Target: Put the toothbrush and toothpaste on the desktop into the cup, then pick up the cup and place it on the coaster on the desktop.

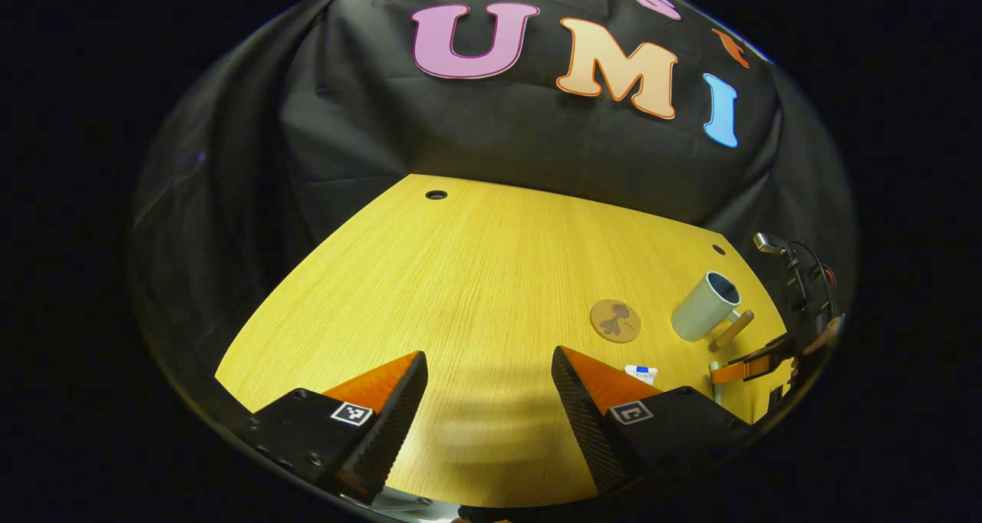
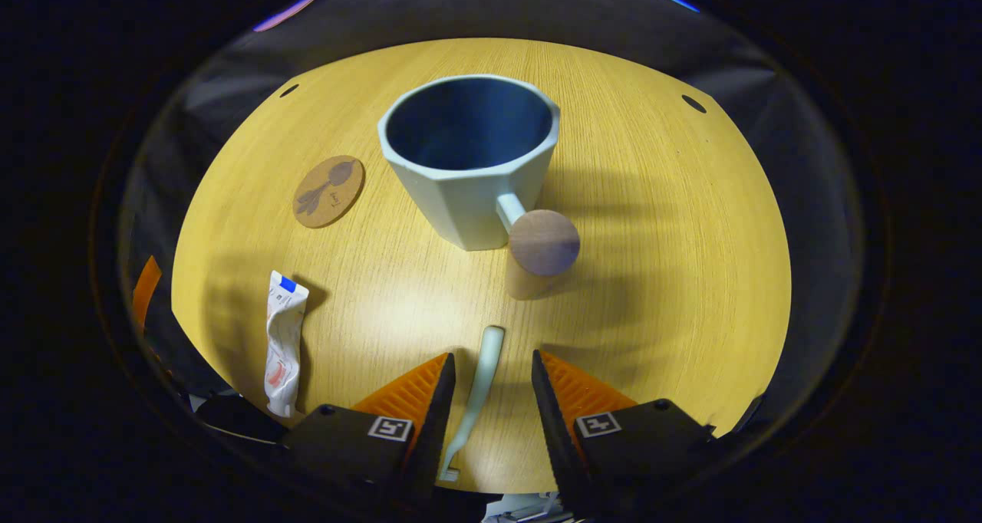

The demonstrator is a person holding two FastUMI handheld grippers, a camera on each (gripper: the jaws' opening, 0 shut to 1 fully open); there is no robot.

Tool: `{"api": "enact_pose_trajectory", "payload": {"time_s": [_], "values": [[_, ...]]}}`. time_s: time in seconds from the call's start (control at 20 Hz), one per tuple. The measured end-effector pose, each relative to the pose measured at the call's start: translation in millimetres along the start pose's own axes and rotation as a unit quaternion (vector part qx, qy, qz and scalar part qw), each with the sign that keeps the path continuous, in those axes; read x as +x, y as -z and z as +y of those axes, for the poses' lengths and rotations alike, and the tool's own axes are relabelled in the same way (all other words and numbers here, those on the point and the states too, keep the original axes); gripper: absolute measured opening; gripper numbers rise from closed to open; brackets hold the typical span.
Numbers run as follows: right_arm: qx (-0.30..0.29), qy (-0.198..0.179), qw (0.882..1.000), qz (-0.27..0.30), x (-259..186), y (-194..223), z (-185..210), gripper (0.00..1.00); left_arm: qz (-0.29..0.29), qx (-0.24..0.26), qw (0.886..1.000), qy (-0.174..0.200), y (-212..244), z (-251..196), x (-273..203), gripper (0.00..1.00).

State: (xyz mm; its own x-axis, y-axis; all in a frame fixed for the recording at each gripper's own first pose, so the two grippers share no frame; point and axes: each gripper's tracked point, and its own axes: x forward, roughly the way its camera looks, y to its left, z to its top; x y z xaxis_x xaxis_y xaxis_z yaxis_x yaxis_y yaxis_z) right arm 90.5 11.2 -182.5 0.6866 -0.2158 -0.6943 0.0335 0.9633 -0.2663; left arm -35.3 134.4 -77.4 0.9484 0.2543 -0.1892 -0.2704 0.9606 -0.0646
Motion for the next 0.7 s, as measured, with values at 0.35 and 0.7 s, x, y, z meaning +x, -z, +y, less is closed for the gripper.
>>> {"api": "enact_pose_trajectory", "payload": {"time_s": [0.35,0.7], "values": [[-0.007,-0.001,0.999,0.035,7,11,5,0.28,0.008,0.005,1.0,0.005,2,-6,4,0.95],[0.0,-0.004,0.999,0.042,6,12,5,0.11,0.013,0.013,1.0,0.025,1,-20,9,0.95]]}}
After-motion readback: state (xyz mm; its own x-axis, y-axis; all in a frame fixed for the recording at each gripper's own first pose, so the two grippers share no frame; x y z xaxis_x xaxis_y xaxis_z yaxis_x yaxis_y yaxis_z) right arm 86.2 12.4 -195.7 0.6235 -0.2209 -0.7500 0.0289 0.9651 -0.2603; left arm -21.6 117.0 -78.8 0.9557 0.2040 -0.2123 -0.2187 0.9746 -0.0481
